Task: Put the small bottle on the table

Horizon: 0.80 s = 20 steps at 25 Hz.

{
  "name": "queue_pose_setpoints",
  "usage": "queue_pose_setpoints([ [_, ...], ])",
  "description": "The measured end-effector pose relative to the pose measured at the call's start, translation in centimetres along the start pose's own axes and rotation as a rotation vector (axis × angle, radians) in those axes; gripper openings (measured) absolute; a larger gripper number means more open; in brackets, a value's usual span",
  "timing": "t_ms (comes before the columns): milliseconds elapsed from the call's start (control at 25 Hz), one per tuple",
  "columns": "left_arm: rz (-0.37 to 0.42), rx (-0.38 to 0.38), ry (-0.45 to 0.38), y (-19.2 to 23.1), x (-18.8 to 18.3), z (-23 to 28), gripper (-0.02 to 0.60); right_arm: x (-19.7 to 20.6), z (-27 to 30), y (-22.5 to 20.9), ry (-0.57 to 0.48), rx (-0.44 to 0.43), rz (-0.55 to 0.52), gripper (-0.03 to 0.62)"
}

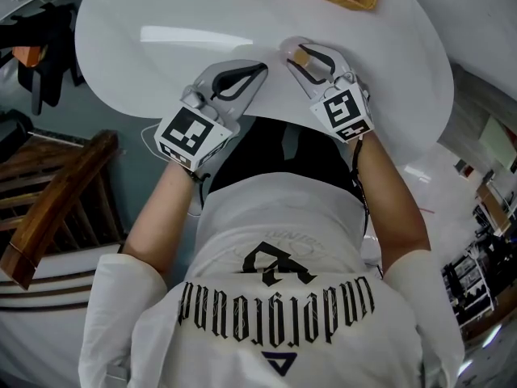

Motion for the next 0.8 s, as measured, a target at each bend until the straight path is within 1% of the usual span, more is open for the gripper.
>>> queue_pose_setpoints([
  [80,0.001,-0.004,0.0,-0.3,0.1,0.0,0.008,0.1,-0.1,-0.1,-0.01,0.001,0.012,0.155],
  [160,0.003,-0.012,0.0,-0.6,0.1,-0.2,0.008,0.2,-0.2,-0.2,-0.016,-0.001,0.019,0.183],
  [200,0.003,-0.015,0.002,-0.7,0.2,-0.2,0.008,0.2,-0.3,-0.2,-0.019,-0.003,0.02,0.186],
  [520,0.009,-0.041,-0.003,-3.4,0.4,0.3,0.008,0.9,-2.8,-0.5,-0.034,0.002,0.027,0.193],
  [640,0.012,-0.052,-0.011,-4.5,0.2,0.5,0.008,1.1,-4.3,-0.7,-0.03,0.016,0.038,0.192],
  [800,0.029,-0.076,-0.025,-6.7,-0.4,1.0,0.008,1.6,-7.1,-1.1,-0.037,0.014,0.065,0.187],
])
Point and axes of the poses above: the fingertips, and each gripper's own axes: z forward along the fingers, y to its left, x out of its underside, the point moved 8 cm from there along -z, backward along the fingers, and after that the axes turned 2 degrees about x, right-handed, at the moved point
